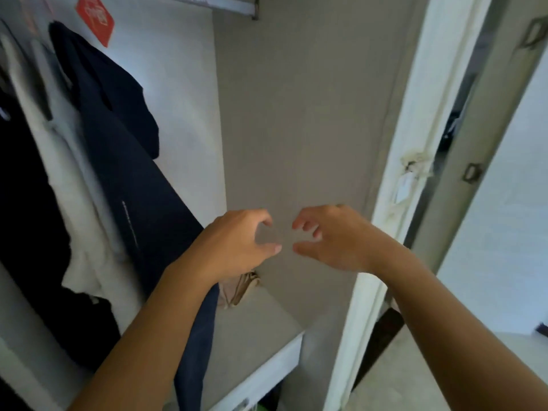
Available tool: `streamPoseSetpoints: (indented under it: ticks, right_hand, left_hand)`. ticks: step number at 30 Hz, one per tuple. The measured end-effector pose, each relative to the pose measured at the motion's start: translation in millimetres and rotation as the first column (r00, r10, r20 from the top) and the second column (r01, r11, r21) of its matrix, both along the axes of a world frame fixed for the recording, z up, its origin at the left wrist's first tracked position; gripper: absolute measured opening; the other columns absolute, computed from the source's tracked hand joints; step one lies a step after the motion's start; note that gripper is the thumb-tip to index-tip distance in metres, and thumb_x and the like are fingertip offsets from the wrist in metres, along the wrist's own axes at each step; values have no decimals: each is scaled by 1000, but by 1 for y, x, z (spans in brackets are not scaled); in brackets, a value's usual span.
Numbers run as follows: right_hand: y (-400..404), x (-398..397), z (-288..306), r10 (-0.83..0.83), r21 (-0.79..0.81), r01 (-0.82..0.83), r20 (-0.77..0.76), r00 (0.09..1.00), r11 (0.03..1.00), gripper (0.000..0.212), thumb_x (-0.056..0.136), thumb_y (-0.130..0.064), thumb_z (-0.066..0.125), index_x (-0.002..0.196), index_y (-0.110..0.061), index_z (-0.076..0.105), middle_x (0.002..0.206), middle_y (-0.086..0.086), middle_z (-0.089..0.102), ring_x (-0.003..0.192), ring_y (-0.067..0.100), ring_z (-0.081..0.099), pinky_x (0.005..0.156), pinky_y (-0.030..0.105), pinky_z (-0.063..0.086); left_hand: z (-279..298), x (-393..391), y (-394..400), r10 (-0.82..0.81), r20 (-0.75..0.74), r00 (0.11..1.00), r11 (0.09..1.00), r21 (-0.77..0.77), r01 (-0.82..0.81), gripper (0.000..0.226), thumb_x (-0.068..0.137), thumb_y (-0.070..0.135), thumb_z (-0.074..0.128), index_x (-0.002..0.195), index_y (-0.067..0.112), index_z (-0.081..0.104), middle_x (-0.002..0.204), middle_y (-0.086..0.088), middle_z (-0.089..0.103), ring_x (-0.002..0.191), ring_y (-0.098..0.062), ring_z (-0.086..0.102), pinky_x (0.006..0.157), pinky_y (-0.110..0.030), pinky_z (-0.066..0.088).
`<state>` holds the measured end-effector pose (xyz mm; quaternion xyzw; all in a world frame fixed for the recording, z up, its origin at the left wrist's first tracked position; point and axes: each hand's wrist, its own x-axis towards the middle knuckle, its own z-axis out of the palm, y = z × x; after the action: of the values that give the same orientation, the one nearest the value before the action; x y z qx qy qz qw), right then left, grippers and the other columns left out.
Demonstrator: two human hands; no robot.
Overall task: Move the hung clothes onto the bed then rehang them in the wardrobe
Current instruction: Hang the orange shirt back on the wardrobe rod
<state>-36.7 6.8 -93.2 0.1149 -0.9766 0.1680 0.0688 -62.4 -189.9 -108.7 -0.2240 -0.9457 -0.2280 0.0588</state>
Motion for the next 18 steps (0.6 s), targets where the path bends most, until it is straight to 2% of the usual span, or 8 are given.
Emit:
streamPoseSetpoints:
  ticks: [5, 10, 14, 18]
  right_hand:
    - [43, 59, -29, -163, 37, 160, 136, 977, 986, 39, 89, -45, 66, 125, -34, 57, 120, -8, 63, 102, 11, 61, 93, 34, 53]
    - [83, 112, -55, -350, 28, 350, 159, 923, 936, 38, 91, -46, 63, 126, -34, 56, 122, -8, 64, 100, 12, 64, 92, 35, 55]
    - [113, 156, -70, -479, 11, 483, 150, 865, 876, 38, 92, -44, 63, 127, -31, 56, 120, -8, 65, 100, 12, 63, 92, 33, 54]
    - [140, 216, -92, -566, -26, 580, 190, 803, 814, 39, 93, -43, 62, 129, -32, 54, 123, -9, 63, 103, 10, 60, 89, 24, 48]
  left_hand:
    - [-32, 26, 43, -106, 98, 990, 994, 15, 105, 47, 84, 48, 71, 127, 33, 57, 117, 6, 60, 105, -14, 59, 91, -34, 51]
    - [-51, 51, 90, -224, 103, 969, 973, -32, 228, 55, 83, 48, 71, 132, 33, 53, 125, 6, 59, 110, -14, 57, 93, -32, 49]
    - [-55, 71, 129, -309, 78, 948, 946, -82, 315, 58, 85, 50, 69, 137, 34, 47, 133, 7, 57, 115, -14, 58, 89, -25, 45]
    - [-70, 106, 176, -391, 62, 918, 907, -143, 396, 57, 88, 51, 65, 138, 35, 45, 134, 8, 57, 114, -15, 59, 93, -28, 50]
